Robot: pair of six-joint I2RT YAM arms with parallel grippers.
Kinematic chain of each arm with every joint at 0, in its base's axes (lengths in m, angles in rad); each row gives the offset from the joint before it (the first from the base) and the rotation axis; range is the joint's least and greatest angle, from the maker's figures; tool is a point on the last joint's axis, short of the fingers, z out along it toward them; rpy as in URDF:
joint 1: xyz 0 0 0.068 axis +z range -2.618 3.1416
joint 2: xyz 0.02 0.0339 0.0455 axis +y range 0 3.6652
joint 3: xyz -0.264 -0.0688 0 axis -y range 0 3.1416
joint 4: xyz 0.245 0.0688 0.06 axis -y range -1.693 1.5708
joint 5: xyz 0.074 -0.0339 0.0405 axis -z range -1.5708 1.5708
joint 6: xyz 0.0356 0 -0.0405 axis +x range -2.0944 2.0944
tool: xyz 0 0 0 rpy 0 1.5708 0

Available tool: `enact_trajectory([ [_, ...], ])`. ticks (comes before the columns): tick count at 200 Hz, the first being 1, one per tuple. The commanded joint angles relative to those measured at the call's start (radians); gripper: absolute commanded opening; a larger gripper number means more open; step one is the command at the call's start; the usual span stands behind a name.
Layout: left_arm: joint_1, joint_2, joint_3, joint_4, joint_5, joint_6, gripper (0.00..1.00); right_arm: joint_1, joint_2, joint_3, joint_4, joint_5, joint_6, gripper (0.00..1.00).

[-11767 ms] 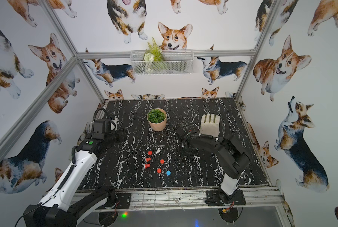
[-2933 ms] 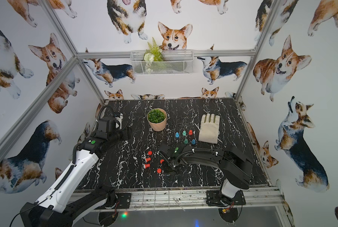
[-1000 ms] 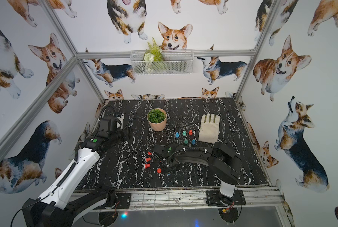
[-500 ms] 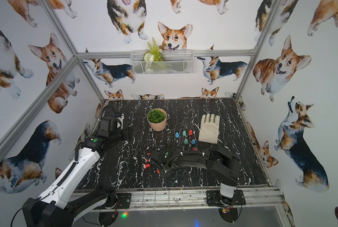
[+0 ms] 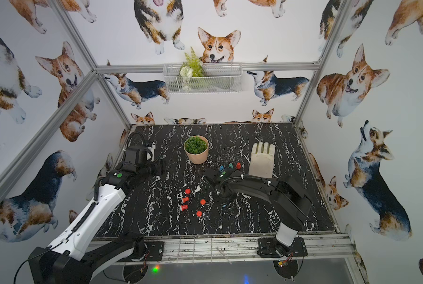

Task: Close the stamp cap
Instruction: Place the stamp at the center of the board.

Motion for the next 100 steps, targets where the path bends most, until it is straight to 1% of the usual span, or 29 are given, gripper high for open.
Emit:
enact_trajectory([
  [1, 0.003, 0.001, 0.006, 0.001, 0.004, 0.012, 0.62, -0.082, -0.007, 0.038, -0.063, 0.001, -0.068, 0.0],
  [19, 0.003, 0.003, 0.005, 0.001, 0.003, 0.013, 0.62, -0.152, 0.012, 0.09, -0.069, -0.01, -0.108, 0.0],
  [42, 0.003, 0.007, 0.005, 0.001, 0.002, 0.013, 0.62, -0.209, 0.074, 0.181, -0.088, -0.008, -0.151, 0.01],
  [71, 0.003, 0.013, 0.006, 0.002, 0.001, 0.013, 0.62, -0.238, 0.167, 0.292, -0.103, 0.008, -0.188, 0.03],
  [100, 0.003, 0.018, 0.006, 0.001, 0.002, 0.013, 0.62, -0.241, 0.254, 0.373, -0.103, 0.014, -0.205, 0.05],
])
